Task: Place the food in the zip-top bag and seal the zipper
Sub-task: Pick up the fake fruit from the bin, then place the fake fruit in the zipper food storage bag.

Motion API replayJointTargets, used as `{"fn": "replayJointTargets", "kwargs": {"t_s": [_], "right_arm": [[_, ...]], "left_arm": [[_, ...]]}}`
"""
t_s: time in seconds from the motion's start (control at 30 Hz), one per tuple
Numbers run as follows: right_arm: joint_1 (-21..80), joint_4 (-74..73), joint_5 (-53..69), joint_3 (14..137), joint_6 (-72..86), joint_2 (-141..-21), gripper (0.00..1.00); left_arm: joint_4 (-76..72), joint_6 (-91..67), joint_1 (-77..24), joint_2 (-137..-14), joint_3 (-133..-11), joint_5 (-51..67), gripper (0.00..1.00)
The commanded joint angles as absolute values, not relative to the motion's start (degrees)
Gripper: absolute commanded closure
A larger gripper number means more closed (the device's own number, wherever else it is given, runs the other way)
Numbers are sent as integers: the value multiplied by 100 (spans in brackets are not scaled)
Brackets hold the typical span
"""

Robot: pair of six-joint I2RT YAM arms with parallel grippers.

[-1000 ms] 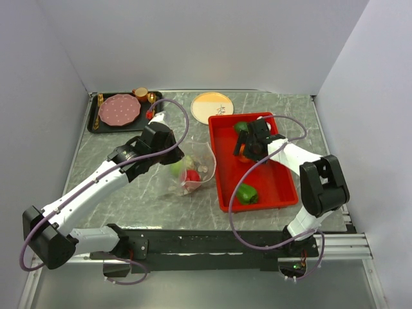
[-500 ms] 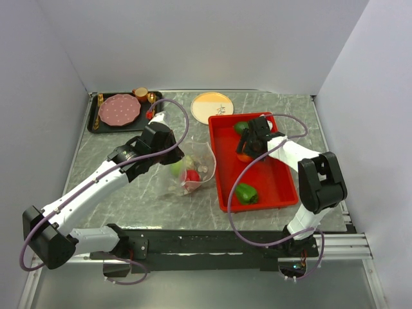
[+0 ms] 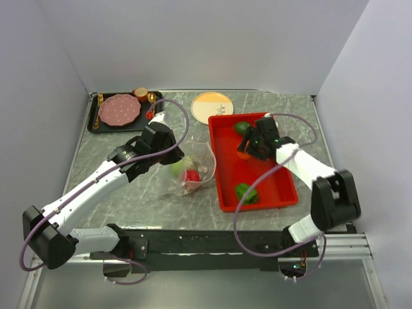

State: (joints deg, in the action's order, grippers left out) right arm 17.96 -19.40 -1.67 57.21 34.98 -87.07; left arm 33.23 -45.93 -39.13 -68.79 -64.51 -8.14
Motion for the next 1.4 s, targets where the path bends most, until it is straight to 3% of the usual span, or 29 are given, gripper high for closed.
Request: {"fn": "replayJointTargets", "kwargs": {"t_s": [0.0, 0.13, 0.5, 1.1, 1.2, 1.27, 1.37], "right_arm": [[1810, -1636, 254, 5240, 3962, -7385, 44], [2082, -1555, 465, 5071, 4192, -6620, 44], [3259, -1582, 1125, 5194, 4281, -5968, 43], [4289, -1573, 984, 5888, 3700, -7320, 40], [4421, -1748, 801, 6204, 3674, -7794, 36], [4517, -1732, 642, 6266, 3648, -7866, 23], [4535, -1635, 563, 6206, 3682, -7858, 17]], "left_arm": [[3138, -4535, -3911, -6864, -6504, -712, 99], [3041, -4570, -3911, -6899, -6469, -598, 99], [3015, -4553, -3902, -7014, -6530, -571, 99], [2945, -4658, -3911, -7093, -6425, -299, 99], [2883, -4658, -3911, -7005, -6398, -228, 99], [2979, -4650, -3911, -6952, -6442, -298, 99], [3067, -4606, -3911, -6865, -6574, -351, 99]]}}
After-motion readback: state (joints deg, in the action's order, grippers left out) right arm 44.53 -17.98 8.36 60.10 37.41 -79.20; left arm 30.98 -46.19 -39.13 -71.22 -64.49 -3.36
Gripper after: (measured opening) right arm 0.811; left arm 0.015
